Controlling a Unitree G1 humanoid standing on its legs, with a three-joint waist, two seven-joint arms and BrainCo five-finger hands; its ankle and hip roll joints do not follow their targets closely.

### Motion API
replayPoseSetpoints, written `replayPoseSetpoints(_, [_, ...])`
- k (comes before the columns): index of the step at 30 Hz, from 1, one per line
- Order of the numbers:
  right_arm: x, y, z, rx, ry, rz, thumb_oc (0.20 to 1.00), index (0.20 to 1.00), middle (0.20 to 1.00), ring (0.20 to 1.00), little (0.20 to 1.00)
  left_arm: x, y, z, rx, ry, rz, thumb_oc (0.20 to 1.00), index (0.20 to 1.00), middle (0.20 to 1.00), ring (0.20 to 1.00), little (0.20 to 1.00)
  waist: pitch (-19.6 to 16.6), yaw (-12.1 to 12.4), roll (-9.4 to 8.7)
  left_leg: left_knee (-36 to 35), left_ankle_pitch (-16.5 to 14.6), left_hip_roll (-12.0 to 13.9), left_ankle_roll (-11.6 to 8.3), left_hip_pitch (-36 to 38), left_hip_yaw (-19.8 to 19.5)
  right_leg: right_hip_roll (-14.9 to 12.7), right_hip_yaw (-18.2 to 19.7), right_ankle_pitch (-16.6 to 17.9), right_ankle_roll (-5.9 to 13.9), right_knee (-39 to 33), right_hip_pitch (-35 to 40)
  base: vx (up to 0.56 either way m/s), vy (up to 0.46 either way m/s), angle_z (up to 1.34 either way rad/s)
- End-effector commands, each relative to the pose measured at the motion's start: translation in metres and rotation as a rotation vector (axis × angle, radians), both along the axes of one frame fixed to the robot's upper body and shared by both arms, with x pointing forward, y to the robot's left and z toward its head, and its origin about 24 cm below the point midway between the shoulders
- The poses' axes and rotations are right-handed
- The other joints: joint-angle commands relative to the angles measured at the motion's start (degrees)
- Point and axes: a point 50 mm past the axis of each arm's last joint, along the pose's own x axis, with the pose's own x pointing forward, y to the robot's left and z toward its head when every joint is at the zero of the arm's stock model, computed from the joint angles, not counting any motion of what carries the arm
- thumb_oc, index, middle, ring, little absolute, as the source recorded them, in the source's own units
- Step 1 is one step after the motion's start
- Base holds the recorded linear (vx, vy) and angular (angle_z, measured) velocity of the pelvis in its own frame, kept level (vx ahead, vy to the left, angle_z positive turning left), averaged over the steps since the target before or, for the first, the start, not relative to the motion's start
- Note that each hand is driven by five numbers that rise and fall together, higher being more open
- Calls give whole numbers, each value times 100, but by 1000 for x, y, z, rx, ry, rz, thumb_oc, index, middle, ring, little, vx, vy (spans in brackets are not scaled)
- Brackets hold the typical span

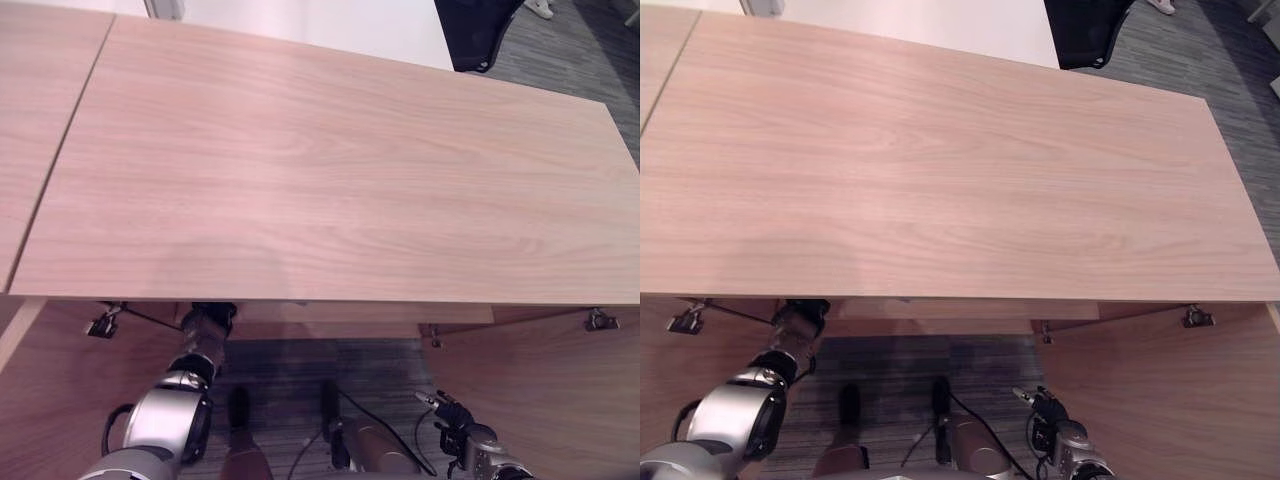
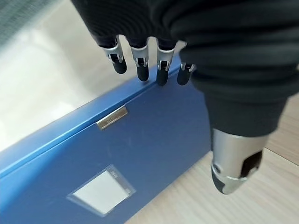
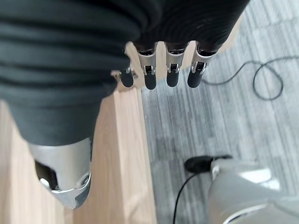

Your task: Put the empty folder in the office cabinet

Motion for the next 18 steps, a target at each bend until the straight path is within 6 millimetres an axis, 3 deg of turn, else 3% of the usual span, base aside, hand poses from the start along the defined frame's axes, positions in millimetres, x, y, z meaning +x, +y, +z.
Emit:
replayPoseSetpoints(1, [14,-2,8,7,-68,0,1000,1000,1000,1000,1000,28,12,48,58,-131,16,1000,1000,1000,1000,1000,192,2,-146,158,-231,287,-105,-26,-123,-519,61,180,694,251,-378,0,0,0])
replayPoseSetpoints(5, [11,-2,8,10,-70,6,1000,1000,1000,1000,1000,35,17,64,72,-175,27,1000,1000,1000,1000,1000,170,-15,-183,154,-231,301,-123,-9,-127,-526,46,168,694,235,-354,0,0,0])
replayPoseSetpoints(10, [11,0,8,24,-81,0,1000,1000,1000,1000,1000,31,12,56,48,-176,22,1000,1000,1000,1000,1000,170,15,-119,158,-276,263,-115,78,-114,-552,53,124,679,285,-310,20,7,1])
replayPoseSetpoints(18, [10,-1,10,35,-113,-8,1000,1000,1000,1000,1000,17,-38,34,149,-213,-201,1000,1000,1000,1000,1000,354,201,118,206,-283,166,-90,105,-154,-648,16,93,642,451,-296,-3,6,2])
